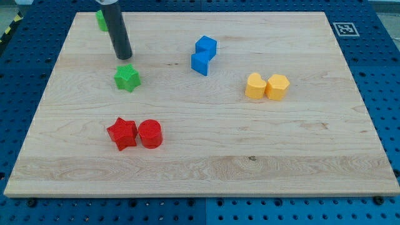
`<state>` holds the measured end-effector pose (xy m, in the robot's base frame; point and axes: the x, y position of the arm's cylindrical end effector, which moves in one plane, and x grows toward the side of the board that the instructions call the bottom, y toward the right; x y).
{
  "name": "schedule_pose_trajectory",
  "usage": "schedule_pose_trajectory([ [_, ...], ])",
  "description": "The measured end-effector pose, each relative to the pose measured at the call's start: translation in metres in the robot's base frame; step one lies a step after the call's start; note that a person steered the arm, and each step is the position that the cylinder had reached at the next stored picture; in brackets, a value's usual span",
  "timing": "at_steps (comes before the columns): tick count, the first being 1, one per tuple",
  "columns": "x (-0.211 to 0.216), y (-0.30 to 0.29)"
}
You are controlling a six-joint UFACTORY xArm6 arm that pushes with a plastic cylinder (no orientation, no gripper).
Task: Move the green star close to the green circle
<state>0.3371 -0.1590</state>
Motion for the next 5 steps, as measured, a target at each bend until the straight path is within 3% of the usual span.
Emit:
schedule_pose_trajectory([
  [4,0.024,0.001],
  [5,0.032,0.034],
])
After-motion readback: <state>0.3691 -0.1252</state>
